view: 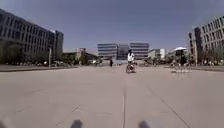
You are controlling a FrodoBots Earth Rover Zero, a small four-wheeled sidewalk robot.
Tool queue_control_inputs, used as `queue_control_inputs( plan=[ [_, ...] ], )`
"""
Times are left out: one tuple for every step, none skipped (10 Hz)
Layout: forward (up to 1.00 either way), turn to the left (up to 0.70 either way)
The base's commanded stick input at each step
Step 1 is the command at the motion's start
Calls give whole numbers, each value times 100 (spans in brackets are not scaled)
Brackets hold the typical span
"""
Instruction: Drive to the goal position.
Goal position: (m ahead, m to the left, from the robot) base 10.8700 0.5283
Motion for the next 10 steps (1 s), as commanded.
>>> queue_control_inputs(
  plan=[
    [100, 0],
    [100, 0],
    [100, 0],
    [100, 0],
    [100, 0],
    [100, 0],
    [100, 0],
    [100, 0],
    [100, 0],
    [100, 0]
  ],
)
